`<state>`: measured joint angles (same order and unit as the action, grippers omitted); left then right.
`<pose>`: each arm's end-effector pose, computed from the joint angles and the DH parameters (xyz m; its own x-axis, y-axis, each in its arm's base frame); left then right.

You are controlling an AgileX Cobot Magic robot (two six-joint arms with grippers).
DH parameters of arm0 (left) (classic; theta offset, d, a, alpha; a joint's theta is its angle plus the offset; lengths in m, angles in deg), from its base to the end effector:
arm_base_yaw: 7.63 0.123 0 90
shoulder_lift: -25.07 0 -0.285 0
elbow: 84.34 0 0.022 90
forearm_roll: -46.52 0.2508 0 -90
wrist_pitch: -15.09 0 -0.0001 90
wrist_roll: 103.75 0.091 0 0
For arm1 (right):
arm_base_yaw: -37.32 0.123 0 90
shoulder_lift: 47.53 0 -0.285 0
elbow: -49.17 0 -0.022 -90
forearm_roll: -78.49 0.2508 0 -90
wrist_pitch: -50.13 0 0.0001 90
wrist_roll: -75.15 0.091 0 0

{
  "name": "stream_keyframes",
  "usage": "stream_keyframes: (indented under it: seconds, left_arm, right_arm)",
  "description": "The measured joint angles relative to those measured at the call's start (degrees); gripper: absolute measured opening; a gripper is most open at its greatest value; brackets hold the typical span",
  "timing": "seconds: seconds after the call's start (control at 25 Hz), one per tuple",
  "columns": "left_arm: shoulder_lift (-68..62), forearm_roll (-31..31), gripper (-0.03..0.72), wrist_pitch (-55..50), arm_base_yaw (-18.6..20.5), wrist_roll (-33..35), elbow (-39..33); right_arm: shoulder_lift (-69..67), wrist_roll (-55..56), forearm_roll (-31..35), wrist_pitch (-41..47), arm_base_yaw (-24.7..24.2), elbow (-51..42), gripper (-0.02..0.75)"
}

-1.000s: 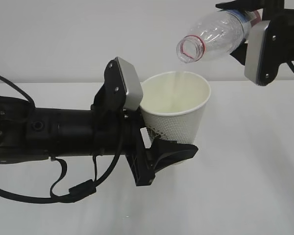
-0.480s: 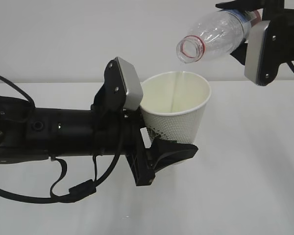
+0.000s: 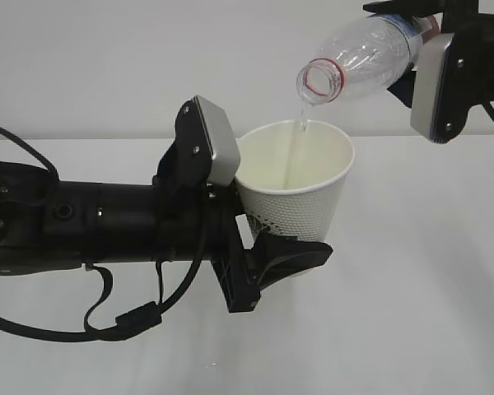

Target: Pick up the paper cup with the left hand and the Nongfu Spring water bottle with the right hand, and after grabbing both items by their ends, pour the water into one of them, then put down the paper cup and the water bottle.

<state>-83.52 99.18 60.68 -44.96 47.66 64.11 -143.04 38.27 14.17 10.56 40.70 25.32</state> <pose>0.2387 -0.2470 0.1910 -0.0198 0.2645 -0.9642 0.9608 0.2719 0.0548 0.3266 0.0716 0.2903 0.6254 -0.7802 -0.0113 -0.1142 -0.0772 -0.9905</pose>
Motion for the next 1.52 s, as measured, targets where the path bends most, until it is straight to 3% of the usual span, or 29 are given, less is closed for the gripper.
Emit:
stream_keyframes:
  seconds: [1.52]
  left_arm:
    - [0.00, 0.00, 0.533, -0.12, 0.00, 0.00, 0.00]
  right_arm:
    - [0.00, -1.49, 0.17, 0.00, 0.00, 0.00, 0.512]
